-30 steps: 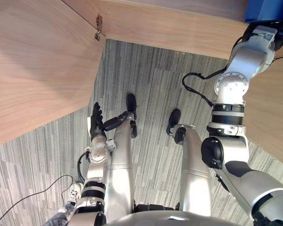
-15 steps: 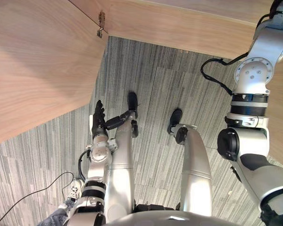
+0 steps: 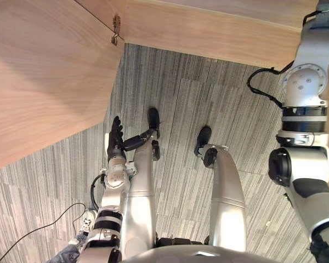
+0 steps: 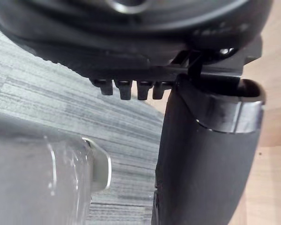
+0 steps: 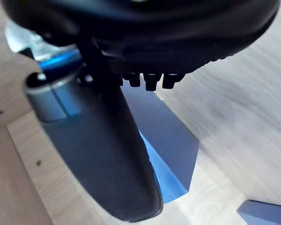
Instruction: Walk over to the cabinet, pick up the folder, carry it to the office cabinet, place the folder inside the office cabinet, then close the office cabinet door
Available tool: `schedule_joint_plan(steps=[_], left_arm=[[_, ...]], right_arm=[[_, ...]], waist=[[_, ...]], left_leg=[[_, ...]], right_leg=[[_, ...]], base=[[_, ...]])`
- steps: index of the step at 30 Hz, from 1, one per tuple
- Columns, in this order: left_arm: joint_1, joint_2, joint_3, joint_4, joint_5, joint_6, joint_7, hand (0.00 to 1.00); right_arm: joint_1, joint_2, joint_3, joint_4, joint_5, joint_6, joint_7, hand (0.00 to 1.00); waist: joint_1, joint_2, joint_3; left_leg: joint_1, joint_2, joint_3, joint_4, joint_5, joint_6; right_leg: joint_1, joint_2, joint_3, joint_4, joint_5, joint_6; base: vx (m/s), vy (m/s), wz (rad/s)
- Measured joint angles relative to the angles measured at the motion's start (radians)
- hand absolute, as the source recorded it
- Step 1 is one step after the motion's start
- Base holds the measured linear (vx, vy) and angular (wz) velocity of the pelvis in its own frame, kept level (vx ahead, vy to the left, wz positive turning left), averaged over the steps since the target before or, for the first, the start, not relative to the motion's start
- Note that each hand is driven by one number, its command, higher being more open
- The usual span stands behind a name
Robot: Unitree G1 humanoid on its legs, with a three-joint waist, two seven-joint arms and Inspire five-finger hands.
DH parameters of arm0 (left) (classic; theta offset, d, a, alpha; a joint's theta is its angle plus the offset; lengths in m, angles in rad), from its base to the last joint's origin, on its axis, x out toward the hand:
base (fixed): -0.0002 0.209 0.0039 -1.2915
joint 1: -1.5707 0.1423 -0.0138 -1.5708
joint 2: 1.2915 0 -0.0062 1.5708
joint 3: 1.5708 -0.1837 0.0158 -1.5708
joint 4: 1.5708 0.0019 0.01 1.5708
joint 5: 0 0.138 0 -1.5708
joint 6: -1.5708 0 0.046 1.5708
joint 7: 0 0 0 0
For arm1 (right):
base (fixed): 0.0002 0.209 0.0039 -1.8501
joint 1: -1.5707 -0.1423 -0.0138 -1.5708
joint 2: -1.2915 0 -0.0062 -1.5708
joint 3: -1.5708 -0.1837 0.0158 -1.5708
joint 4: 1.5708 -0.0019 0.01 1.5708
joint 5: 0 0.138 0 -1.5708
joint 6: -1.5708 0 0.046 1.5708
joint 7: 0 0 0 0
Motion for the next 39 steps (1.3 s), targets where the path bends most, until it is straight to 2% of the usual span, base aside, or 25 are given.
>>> schedule_joint_plan(steps=[12, 20, 26, 31, 34, 39], left_arm=[[0.032, 0.025, -0.034, -0.009, 0.01, -0.014, -0.038, 1.0], [0.057, 0.046, -0.033, 0.009, 0.019, -0.014, -0.05, 1.0], [0.063, 0.059, -0.033, 0.022, 0.03, -0.015, -0.059, 1.0], [0.073, 0.075, -0.033, 0.023, 0.03, -0.026, -0.068, 1.0], [0.074, 0.078, -0.034, 0.023, 0.03, -0.027, -0.076, 1.0], [0.08, 0.077, -0.034, 0.026, 0.04, -0.026, -0.094, 1.0]], right_arm=[[0.212, -0.328, 0.233, 0.015, -0.201, 0.104, 0.304, 1.0], [0.313, -0.431, 0.342, 0.013, -0.421, 0.113, 0.401, 1.0], [0.349, -0.473, 0.355, 0.013, -0.428, 0.11, 0.424, 1.0], [0.376, -0.481, 0.384, 0.009, -0.388, 0.106, 0.466, 1.0], [0.385, -0.521, 0.423, -0.017, -0.336, 0.107, 0.494, 1.0], [0.431, -0.582, 0.481, -0.103, -0.334, 0.109, 0.567, 1.0]], waist=[[-0.032, -0.006, -0.003], [-0.03, -0.009, -0.005], [-0.019, -0.026, -0.014], [-0.017, -0.053, -0.029], [-0.017, -0.056, -0.031], [-0.017, -0.06, -0.033]], left_leg=[[0.055, 0.004, 0.045, -0.055, 0.001, 0.028], [0.076, 0.005, 0.062, -0.055, -0.009, 0.041], [0.079, 0.008, 0.071, -0.055, -0.011, 0.043], [0.083, 0.01, 0.08, -0.054, -0.018, 0.044], [0.084, 0.012, 0.083, -0.052, -0.022, 0.045], [0.103, 0.014, 0.085, -0.056, -0.027, 0.043]], right_leg=[[0.07, -0.006, 0.002, -0.086, 0.027, 0.023], [0.095, -0.01, 0.003, -0.098, 0.027, 0.024], [0.094, -0.01, 0.007, -0.098, 0.027, 0.025], [0.095, -0.01, 0.013, -0.103, 0.027, 0.025], [0.097, -0.01, 0.014, -0.108, 0.027, 0.026], [0.122, -0.008, 0.012, -0.117, 0.027, 0.027]], base=[[0.01, 0.008, -0.01], [0.01, 0.006, 0.0], [0.0, 0.0, 0.0], [0.01, 0.0, -0.02], [0.0, 0.0, 0.0], [0.02, -0.003, -0.01]])
